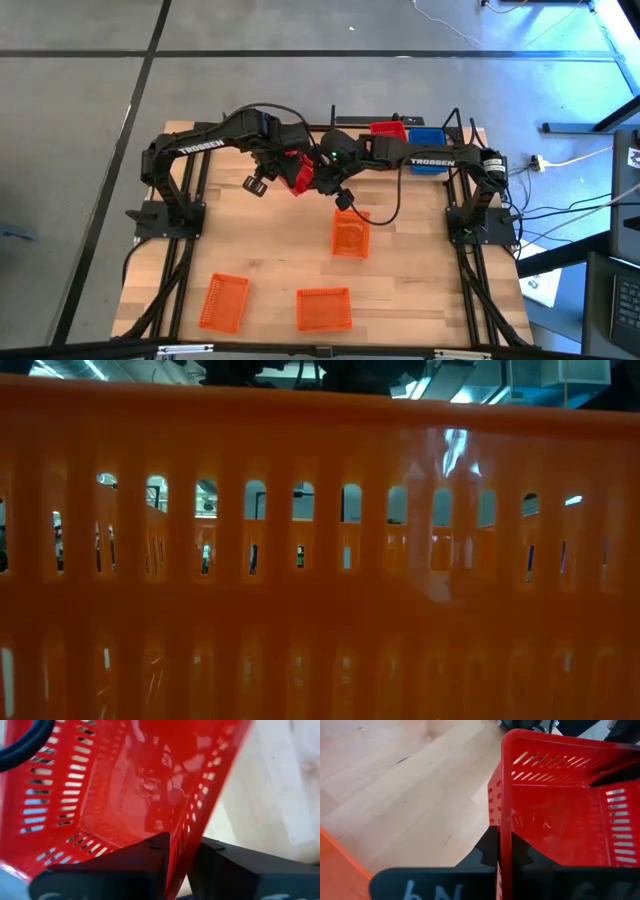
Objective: Stack baskets on shelf by color
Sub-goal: Stack the red basket on top of the stacked red basket on the shelf
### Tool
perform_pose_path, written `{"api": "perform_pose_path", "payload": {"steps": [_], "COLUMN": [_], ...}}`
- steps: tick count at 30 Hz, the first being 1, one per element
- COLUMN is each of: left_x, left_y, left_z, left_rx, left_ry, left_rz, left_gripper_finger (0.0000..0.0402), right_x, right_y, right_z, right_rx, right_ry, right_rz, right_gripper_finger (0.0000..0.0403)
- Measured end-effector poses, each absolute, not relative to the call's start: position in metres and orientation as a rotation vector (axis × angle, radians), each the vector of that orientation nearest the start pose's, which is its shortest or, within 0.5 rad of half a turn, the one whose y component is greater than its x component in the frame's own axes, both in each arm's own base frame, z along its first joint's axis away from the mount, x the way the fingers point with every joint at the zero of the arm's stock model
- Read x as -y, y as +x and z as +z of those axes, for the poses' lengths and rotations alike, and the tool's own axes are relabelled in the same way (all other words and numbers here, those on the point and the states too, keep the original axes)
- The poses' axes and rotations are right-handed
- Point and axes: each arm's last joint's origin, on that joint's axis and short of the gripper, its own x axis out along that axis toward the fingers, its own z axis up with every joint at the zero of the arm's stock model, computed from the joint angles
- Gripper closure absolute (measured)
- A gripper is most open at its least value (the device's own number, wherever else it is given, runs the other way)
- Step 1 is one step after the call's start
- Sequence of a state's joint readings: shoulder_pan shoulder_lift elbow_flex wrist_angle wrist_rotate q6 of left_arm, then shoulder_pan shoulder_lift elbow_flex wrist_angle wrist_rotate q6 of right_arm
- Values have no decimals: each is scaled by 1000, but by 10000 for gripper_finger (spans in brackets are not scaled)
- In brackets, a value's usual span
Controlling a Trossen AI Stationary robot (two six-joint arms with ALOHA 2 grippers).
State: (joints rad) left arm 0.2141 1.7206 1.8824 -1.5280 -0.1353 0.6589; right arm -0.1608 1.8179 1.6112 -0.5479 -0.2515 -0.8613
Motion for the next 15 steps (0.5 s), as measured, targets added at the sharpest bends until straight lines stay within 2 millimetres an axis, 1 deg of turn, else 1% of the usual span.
{"api": "perform_pose_path", "payload": {"steps": [6, 10, 15], "left_x": [-73, -71, -68], "left_y": [314, 315, 315], "left_z": [371, 372, 373], "left_rx": [-1314, -1309, -1337], "left_ry": [487, 506, 635], "left_rz": [-66, -63, -47], "left_gripper_finger": [322, 316, 315], "right_x": [58, 58, 59], "right_y": [400, 400, 400], "right_z": [302, 302, 302], "right_rx": [-669, -671, -682], "right_ry": [-645, -638, -654], "right_rz": [396, 393, 369], "right_gripper_finger": [402, 402, 403]}}
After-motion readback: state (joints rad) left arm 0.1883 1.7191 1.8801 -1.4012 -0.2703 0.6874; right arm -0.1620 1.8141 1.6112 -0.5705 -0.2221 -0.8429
